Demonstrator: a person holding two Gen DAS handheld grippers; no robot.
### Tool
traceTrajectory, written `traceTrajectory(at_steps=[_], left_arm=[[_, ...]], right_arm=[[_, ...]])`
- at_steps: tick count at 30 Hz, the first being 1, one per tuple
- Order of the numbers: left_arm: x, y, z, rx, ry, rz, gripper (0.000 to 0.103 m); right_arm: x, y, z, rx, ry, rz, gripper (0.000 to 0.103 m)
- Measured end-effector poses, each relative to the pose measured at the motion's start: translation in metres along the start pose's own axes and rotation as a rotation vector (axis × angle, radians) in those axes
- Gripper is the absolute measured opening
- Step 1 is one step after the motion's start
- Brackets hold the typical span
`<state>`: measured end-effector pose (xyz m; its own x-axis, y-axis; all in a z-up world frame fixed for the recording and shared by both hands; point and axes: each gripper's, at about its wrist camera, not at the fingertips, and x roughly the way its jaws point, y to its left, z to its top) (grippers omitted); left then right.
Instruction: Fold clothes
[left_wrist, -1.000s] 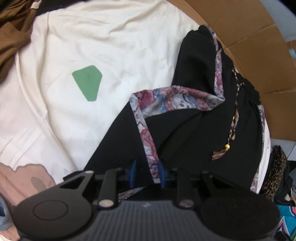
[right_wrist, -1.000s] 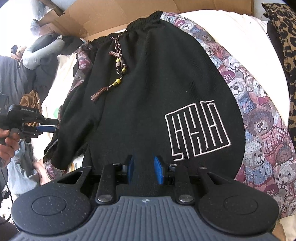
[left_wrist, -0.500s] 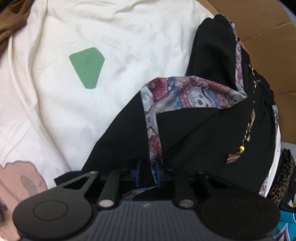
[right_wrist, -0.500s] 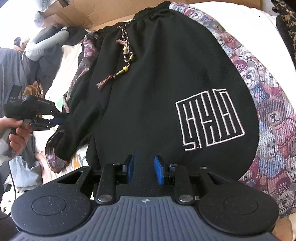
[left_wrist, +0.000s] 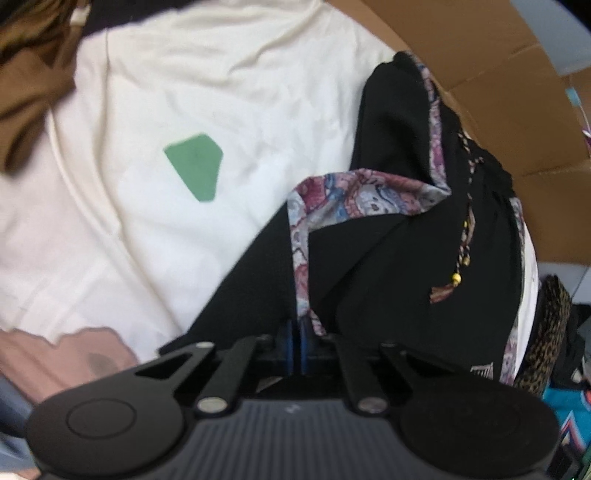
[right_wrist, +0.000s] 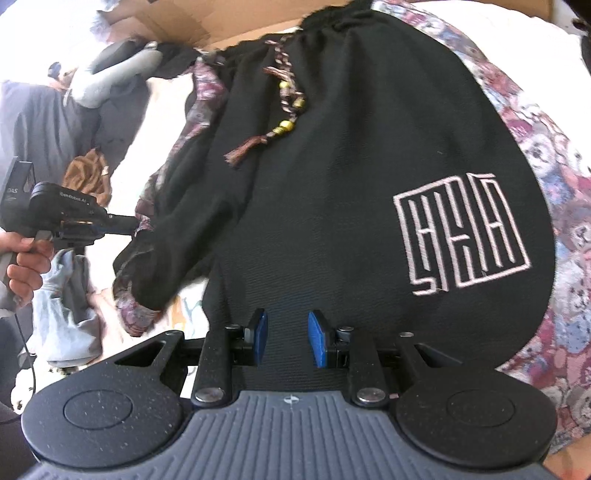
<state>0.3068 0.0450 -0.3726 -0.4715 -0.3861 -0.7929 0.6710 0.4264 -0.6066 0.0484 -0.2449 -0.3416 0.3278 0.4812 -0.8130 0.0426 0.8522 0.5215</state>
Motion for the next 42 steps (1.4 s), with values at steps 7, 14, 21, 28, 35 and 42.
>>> traceTrajectory(at_steps=[7,14,21,28,35,42], left_arm=[[-0.030,0.025,0.019,0.091,-0.012,0.080,0.003],[-0.042,0.033,0.028,0.222,0.005,0.167,0.002],[-0.054,0.038,0.047,0.380,0.030,0.279,0.002],[-0.056,0.059,0.050,0.428,0.062,0.363,0.002],[-0.049,0.083,0.029,0.401,0.117,0.376,0.002],[-0.041,0.102,0.016,0.365,0.149,0.373,0.002]], right_arm=[[0.008,0.016,-0.001,-0.036,0.019,0.037,0.031],[0.013,0.019,-0.004,-0.051,0.038,0.035,0.031],[0.021,0.030,-0.005,-0.071,0.060,0.050,0.031],[0.030,0.047,-0.006,-0.117,0.096,0.075,0.031],[0.034,0.052,-0.005,-0.135,0.114,0.076,0.031],[0.041,0.058,-0.005,-0.149,0.132,0.076,0.031]])
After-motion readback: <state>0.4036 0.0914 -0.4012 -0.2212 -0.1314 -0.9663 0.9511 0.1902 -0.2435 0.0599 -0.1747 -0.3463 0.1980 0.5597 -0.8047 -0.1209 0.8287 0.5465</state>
